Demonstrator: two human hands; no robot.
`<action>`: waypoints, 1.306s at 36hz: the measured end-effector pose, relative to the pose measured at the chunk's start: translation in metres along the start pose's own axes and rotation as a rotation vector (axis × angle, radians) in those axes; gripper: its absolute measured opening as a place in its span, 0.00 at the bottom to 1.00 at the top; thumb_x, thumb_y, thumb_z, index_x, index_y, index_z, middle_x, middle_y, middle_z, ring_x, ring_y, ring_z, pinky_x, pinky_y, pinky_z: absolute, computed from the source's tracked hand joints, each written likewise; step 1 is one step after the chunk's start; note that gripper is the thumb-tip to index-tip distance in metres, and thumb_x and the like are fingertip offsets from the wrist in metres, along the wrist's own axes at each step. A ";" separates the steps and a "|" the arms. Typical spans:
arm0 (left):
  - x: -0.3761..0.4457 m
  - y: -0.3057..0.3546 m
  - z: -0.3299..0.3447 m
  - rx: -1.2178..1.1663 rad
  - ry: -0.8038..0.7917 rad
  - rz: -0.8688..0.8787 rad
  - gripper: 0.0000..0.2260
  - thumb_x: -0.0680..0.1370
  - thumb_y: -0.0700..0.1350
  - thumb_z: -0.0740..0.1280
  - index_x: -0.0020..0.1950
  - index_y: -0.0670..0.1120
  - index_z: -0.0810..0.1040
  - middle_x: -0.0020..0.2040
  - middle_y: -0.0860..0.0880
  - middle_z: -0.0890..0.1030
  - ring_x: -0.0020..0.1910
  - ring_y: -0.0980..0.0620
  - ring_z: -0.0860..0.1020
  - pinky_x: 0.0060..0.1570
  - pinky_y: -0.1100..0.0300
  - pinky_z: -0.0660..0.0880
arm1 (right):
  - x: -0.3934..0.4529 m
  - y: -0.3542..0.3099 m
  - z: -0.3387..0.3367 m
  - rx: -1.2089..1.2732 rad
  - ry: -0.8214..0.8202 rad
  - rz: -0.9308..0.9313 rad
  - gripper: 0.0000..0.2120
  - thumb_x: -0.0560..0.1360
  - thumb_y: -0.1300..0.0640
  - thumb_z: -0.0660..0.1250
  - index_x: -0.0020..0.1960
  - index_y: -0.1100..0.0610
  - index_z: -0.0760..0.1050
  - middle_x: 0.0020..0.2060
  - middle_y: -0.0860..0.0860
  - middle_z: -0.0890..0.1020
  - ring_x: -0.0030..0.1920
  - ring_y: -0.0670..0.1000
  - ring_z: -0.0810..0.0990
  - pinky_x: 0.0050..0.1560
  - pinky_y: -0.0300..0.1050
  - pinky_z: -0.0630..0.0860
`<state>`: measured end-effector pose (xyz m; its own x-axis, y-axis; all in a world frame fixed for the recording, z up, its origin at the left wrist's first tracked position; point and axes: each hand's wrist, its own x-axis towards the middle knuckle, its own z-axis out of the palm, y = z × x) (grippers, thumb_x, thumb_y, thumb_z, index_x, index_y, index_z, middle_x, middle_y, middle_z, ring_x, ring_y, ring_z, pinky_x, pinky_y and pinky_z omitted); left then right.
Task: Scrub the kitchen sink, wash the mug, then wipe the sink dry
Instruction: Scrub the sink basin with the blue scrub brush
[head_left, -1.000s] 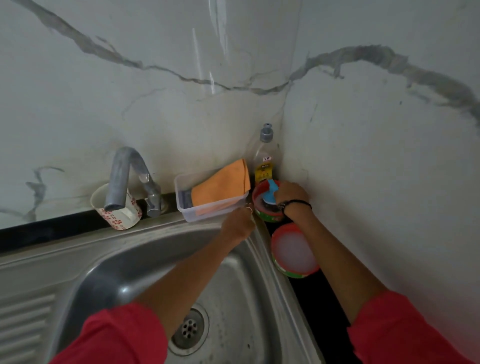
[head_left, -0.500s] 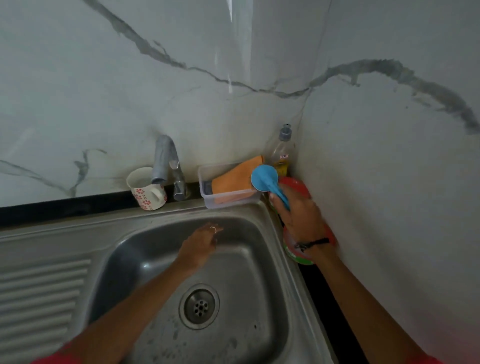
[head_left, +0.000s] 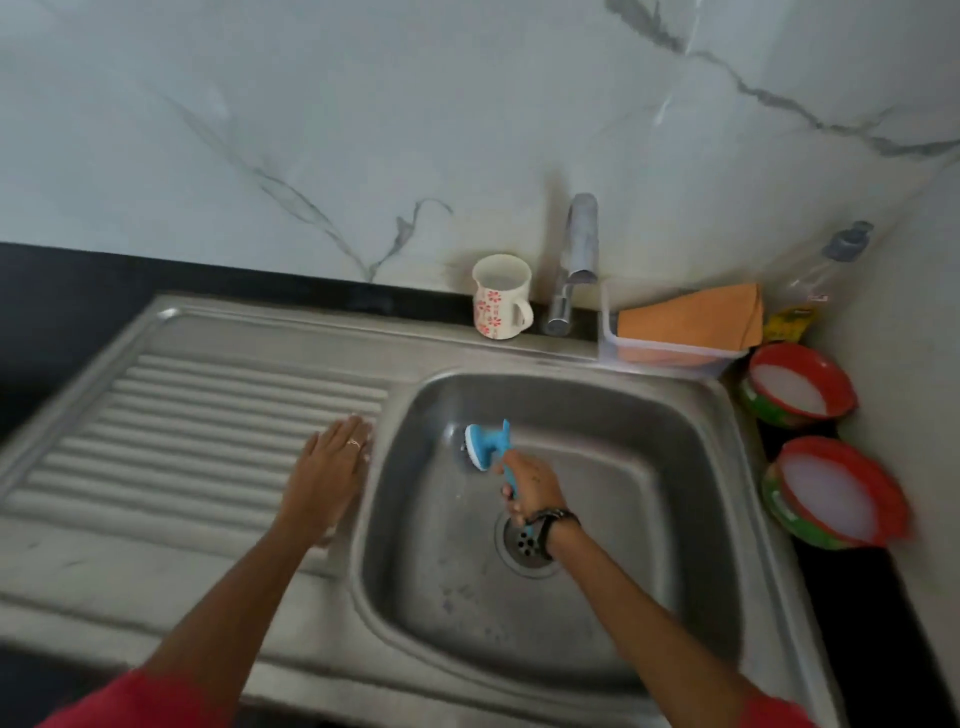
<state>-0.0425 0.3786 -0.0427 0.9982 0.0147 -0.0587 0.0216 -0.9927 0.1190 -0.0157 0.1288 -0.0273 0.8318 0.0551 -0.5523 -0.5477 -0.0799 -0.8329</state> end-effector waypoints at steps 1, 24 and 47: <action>-0.002 -0.004 0.004 -0.034 0.008 -0.007 0.27 0.76 0.51 0.47 0.66 0.39 0.74 0.65 0.40 0.75 0.63 0.39 0.74 0.59 0.42 0.73 | 0.006 0.000 0.011 0.016 -0.015 0.037 0.11 0.78 0.57 0.58 0.39 0.60 0.71 0.25 0.53 0.67 0.12 0.42 0.61 0.15 0.28 0.56; -0.008 0.001 0.028 -0.037 0.119 -0.103 0.22 0.79 0.48 0.48 0.71 0.46 0.68 0.71 0.46 0.70 0.70 0.45 0.68 0.66 0.44 0.65 | 0.080 0.006 0.098 0.238 0.077 0.238 0.21 0.82 0.51 0.51 0.31 0.55 0.58 0.13 0.48 0.61 0.09 0.42 0.57 0.14 0.27 0.52; -0.010 0.003 0.022 -0.062 0.069 -0.115 0.25 0.80 0.51 0.42 0.75 0.48 0.59 0.75 0.48 0.60 0.75 0.48 0.57 0.73 0.47 0.53 | 0.053 0.072 0.101 -0.382 -0.046 0.402 0.18 0.82 0.56 0.51 0.64 0.66 0.70 0.64 0.62 0.72 0.63 0.55 0.72 0.57 0.42 0.69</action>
<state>-0.0538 0.3733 -0.0637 0.9903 0.1386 -0.0078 0.1378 -0.9746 0.1765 -0.0199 0.2261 -0.1206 0.5546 -0.0116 -0.8320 -0.7426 -0.4581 -0.4886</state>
